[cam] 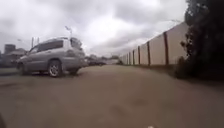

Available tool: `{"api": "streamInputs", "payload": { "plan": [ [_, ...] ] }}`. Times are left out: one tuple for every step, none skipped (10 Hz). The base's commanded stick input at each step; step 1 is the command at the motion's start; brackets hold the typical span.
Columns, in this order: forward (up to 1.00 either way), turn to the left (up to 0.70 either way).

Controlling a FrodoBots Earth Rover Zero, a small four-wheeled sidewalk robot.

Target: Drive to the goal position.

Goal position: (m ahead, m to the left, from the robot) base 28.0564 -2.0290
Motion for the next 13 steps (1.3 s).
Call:
{"api": "streamInputs", "payload": {
  "plan": [
    [0.85,0.01],
    [0.85,0.01],
    [0.85,0.01],
    [0.85,0.01],
    [0.85,0.01],
    [0.85,0.01],
    [0.85,0.01],
    [0.85,0.01],
    [0.85,0.01],
    [0.85,0.01],
    [0.85,0.01],
    [0.85,0.01],
    [0.85,0.01]
  ]
}}
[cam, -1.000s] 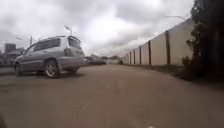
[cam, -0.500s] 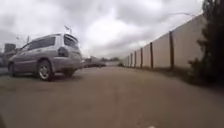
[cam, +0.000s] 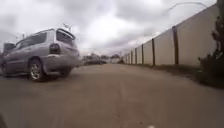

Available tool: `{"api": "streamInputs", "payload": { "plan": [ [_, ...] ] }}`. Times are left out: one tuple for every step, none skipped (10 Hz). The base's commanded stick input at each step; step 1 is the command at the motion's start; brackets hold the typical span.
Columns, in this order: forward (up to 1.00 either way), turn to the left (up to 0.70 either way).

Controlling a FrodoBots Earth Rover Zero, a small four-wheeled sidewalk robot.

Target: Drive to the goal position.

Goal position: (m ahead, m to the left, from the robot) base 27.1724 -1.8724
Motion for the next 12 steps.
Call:
{"api": "streamInputs", "payload": {
  "plan": [
    [0.85,0.01],
    [0.85,0.01],
    [0.85,0.01],
    [0.85,0.01],
    [0.85,0.01],
    [0.85,0.01],
    [0.85,0.01],
    [0.85,0.01],
    [0.85,0.01],
    [0.85,0.01],
    [0.85,0.01],
    [0.85,0.01]
  ]
}}
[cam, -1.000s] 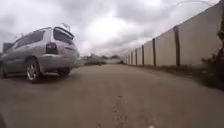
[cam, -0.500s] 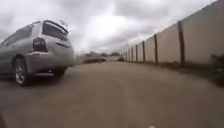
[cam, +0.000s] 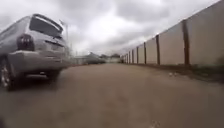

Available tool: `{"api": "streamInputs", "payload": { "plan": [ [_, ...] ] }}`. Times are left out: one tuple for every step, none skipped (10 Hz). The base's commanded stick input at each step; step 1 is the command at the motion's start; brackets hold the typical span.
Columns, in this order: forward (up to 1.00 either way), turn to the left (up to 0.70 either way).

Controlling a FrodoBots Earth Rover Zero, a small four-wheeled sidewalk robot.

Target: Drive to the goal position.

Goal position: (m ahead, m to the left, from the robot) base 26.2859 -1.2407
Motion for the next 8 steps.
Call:
{"api": "streamInputs", "payload": {
  "plan": [
    [0.85,0.01],
    [0.85,0.01],
    [0.85,0.01],
    [0.85,0.01],
    [0.85,0.01],
    [0.85,0.01],
    [0.85,0.01],
    [0.85,0.01]
  ]
}}
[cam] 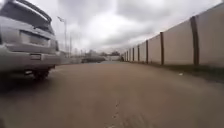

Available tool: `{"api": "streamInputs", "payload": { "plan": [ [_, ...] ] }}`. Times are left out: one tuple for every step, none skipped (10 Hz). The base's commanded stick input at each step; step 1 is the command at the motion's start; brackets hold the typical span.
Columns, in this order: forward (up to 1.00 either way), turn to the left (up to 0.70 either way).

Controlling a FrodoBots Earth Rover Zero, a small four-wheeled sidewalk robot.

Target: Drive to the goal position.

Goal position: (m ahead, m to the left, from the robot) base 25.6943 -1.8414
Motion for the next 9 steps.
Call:
{"api": "streamInputs", "payload": {
  "plan": [
    [0.85,0.01],
    [0.85,0.01],
    [0.85,0.01],
    [0.85,0.01],
    [0.85,0.01],
    [0.85,0.01],
    [0.85,0.01],
    [0.85,0.01],
    [0.85,0.01]
  ]
}}
